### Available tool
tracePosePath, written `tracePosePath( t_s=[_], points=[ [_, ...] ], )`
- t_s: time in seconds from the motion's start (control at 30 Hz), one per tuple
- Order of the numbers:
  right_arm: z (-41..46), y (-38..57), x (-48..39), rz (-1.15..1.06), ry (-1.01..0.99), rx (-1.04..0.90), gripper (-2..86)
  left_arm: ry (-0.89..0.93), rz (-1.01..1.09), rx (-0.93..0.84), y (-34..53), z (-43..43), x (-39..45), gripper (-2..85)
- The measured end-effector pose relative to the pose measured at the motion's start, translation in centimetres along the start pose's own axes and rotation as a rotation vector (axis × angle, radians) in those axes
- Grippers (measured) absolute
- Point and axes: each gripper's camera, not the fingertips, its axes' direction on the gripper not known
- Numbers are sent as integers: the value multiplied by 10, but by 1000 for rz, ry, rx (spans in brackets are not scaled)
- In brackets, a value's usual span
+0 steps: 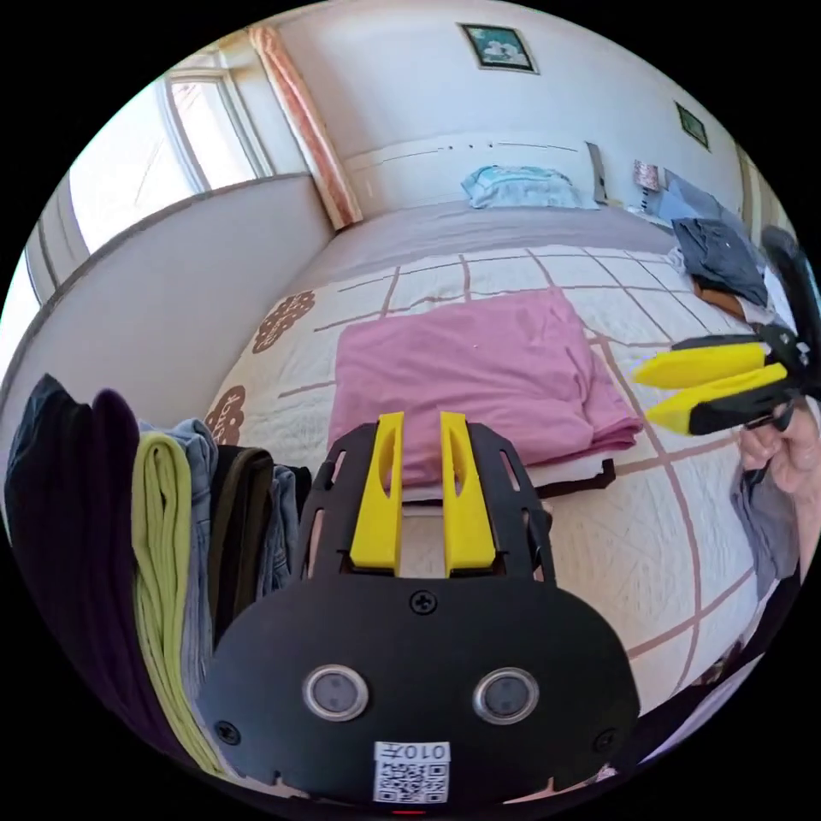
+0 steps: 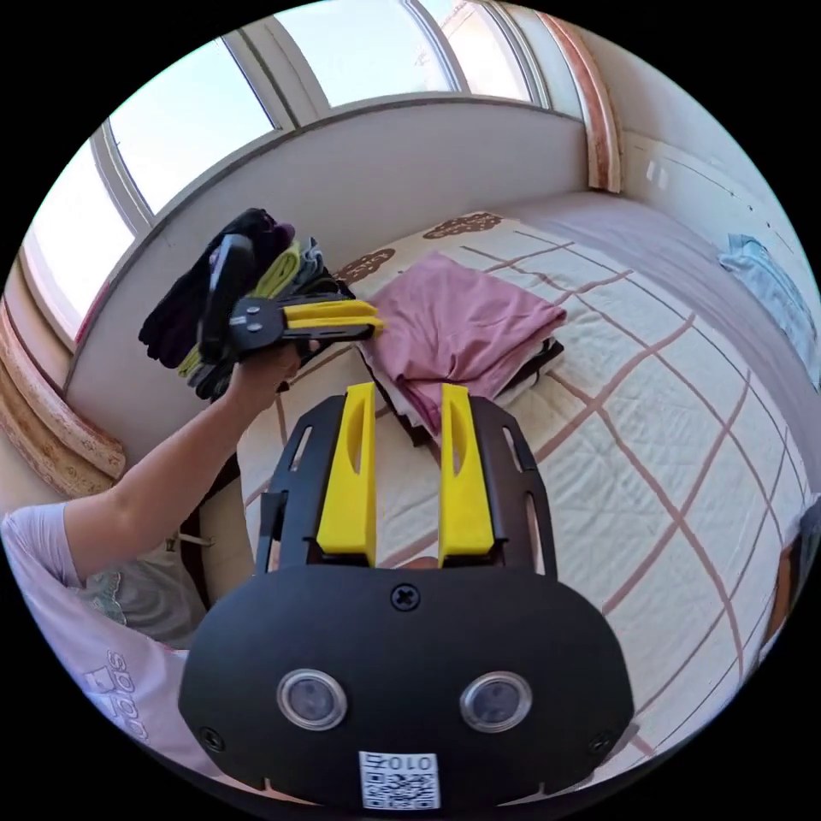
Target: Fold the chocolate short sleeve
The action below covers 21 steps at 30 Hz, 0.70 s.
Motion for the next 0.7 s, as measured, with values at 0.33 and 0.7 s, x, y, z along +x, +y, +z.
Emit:
tracePosePath(
  t_s=[0.33,0.7],
  points=[
    [-222,263,-31,184,359,117,134,418,-208,179,93,-41,8,97],
    [-155,340,-133,-107,386,-68,120,976,-214,57,237,-42,183,98]
  ],
)
